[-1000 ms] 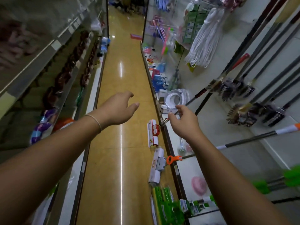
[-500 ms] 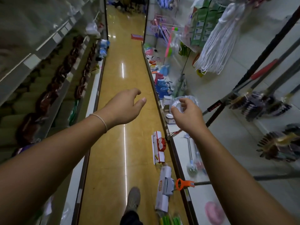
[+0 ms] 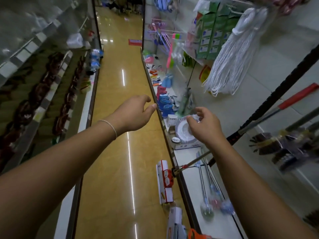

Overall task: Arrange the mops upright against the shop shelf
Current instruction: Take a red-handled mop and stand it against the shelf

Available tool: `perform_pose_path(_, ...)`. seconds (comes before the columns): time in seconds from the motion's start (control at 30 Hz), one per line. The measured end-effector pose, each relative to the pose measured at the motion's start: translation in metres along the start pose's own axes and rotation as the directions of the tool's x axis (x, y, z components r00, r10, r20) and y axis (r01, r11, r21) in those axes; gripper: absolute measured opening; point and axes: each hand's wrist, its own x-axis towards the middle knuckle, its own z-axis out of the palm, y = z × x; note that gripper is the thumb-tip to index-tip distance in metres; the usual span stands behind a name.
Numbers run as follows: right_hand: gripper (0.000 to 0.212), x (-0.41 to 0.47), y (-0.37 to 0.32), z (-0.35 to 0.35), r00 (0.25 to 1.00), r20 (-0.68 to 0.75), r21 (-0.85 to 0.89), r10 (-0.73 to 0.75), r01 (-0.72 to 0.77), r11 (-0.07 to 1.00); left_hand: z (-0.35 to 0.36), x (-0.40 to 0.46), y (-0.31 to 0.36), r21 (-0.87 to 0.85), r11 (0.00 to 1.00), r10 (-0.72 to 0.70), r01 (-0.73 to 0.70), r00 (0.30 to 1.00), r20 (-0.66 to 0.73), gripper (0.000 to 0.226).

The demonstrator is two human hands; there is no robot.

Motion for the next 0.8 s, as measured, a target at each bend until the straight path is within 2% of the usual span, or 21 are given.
perform_pose_path(0.13,0.050,0.036,0.005,-0.002,0.999,-0.039,-0.014,0.025,-0.025,1.000,0.010,0.052,0.004,-0.006,0.998,0.070,-0.070,0.997,0.017,0.042)
perform_pose_path(0.23,0.050,0.056,0.010,-0.002,0.997,-0.054,-0.018,0.063,-0.064,0.998,0.020,0.090,0.002,-0.013,0.992,0.129,-0.128,0.991,0.035,0.044)
perform_pose_path(0.47,0.052,0.116,0.024,0.002,0.957,-0.177,-0.024,0.229,-0.237,0.971,0.047,0.202,-0.011,-0.035,0.949,0.315,-0.313,0.944,0.104,0.045)
perform_pose_path(0.6,0.053,0.146,0.026,0.005,0.902,-0.280,0.011,0.328,-0.339,0.941,0.054,0.268,-0.008,-0.086,0.906,0.423,-0.414,0.891,0.168,0.042)
perform_pose_path(0.8,0.050,0.172,0.023,0.004,0.772,-0.447,0.085,0.452,-0.466,0.881,0.068,0.345,0.018,-0.131,0.817,0.576,-0.562,0.779,0.247,0.045)
